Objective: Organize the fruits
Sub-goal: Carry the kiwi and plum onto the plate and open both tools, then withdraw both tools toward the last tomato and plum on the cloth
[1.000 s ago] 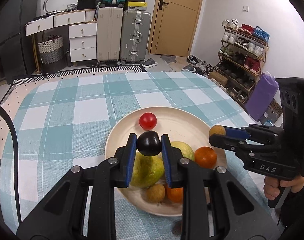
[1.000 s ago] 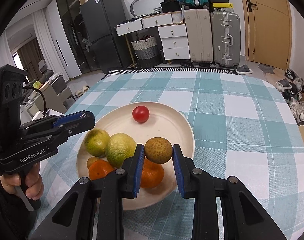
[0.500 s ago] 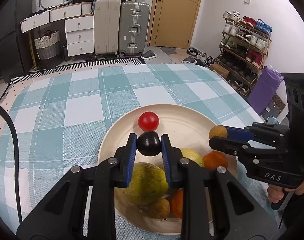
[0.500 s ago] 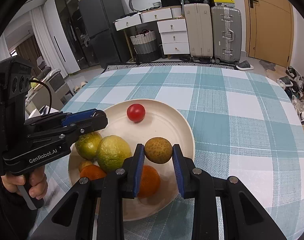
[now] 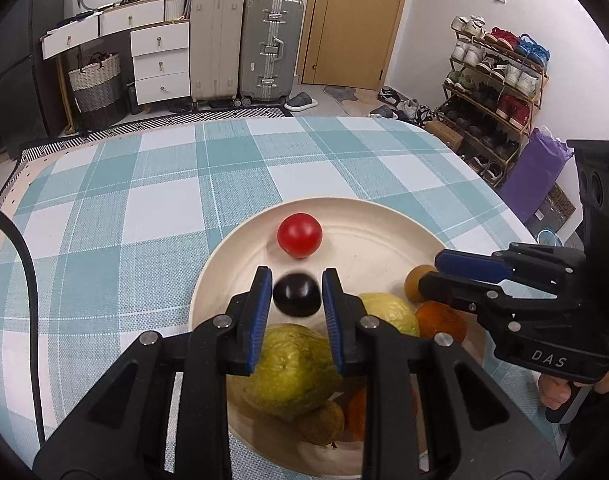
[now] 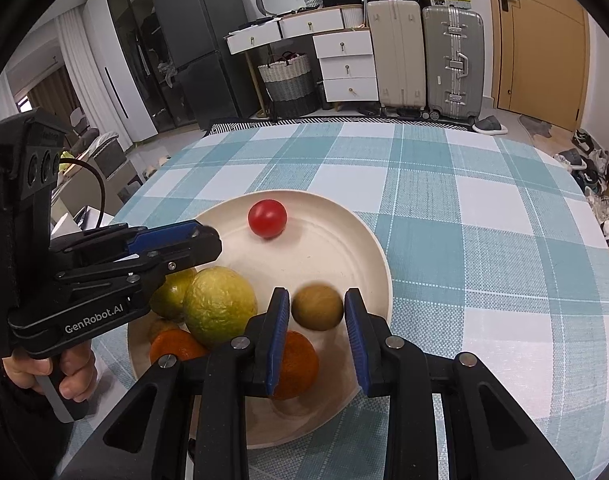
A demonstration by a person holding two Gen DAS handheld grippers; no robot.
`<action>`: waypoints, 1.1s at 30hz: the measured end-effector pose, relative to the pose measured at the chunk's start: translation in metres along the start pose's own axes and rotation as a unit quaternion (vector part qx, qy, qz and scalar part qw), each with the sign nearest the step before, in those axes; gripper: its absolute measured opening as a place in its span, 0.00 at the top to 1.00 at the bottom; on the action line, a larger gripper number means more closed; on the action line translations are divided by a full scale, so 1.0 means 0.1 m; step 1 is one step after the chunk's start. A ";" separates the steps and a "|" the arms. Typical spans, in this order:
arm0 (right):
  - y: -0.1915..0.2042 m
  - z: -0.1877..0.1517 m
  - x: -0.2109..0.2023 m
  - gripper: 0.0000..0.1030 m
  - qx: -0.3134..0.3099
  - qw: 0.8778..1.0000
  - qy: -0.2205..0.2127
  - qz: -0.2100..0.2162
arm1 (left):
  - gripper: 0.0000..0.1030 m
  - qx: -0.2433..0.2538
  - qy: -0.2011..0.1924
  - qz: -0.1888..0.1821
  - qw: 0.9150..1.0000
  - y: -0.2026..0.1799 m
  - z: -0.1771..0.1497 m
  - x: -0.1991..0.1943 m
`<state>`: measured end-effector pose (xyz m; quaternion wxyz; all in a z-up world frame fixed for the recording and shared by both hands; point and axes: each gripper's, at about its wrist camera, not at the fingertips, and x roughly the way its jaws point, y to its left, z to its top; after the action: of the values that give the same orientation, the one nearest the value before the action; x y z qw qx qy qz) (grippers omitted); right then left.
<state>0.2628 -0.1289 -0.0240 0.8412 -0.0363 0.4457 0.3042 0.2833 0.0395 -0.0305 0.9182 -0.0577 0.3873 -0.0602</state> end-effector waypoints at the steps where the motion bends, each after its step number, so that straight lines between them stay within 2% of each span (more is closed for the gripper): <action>1: 0.00 0.00 -0.01 0.71 -0.001 1.000 -0.002 0.000 | 0.79 -0.001 -0.001 -0.001 1.000 0.00 0.00 -0.01; 6: 0.03 -0.02 -0.14 0.59 -0.013 1.000 -0.016 -0.018 | 0.78 0.000 -0.011 -0.003 1.000 0.00 0.01 -0.13; 7: 0.03 -0.02 -0.17 0.56 -0.012 1.000 -0.019 -0.018 | 0.75 0.001 -0.015 0.000 1.000 0.00 0.00 -0.17; 9: 0.02 -0.05 -0.25 0.46 -0.010 0.999 -0.025 -0.022 | 0.62 -0.001 -0.021 0.004 1.000 -0.01 -0.01 -0.27; 10: 0.02 -0.06 -0.29 0.43 -0.008 0.999 -0.027 -0.023 | 0.53 -0.001 -0.028 0.006 1.000 -0.01 -0.03 -0.34; 12: 0.01 -0.10 -0.37 0.26 -0.004 0.999 -0.031 -0.022 | 0.43 -0.001 -0.041 0.009 0.999 -0.02 -0.06 -0.47; 13: 0.01 -0.12 -0.42 0.23 -0.001 0.999 -0.036 -0.021 | 0.35 0.000 -0.045 0.011 0.999 -0.03 -0.08 -0.55; 17: 0.01 -0.20 -0.58 0.09 0.007 0.999 -0.047 -0.025 | 0.18 0.003 -0.063 0.025 0.998 -0.09 -0.18 -0.83; 18: 0.02 -0.23 -0.61 0.04 0.009 0.999 -0.047 -0.026 | 0.18 0.003 -0.066 0.026 0.997 -0.11 -0.21 -0.90; 21: 0.05 -0.30 -0.69 0.01 0.009 0.999 -0.046 -0.016 | 0.15 0.006 -0.070 0.029 0.997 -0.16 -0.31 -1.07; 23: 0.09 -0.36 -0.75 0.00 0.004 0.999 -0.047 -0.016 | 0.05 0.006 -0.072 0.032 0.997 -0.19 -0.37 -1.16; 25: 0.11 -0.41 -0.79 0.00 0.000 0.999 -0.048 -0.017 | 0.01 0.004 -0.080 0.034 0.996 -0.22 -0.44 -1.26; 33: 0.15 -0.59 -0.89 0.00 -0.002 0.999 -0.049 -0.019 | 0.01 -0.005 -0.081 0.041 0.996 -0.29 -0.71 -1.50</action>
<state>0.1745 -0.1794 0.0128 0.8675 -0.0314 0.4026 0.2904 0.1263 0.0296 0.0308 0.9479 -0.0511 0.3140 -0.0158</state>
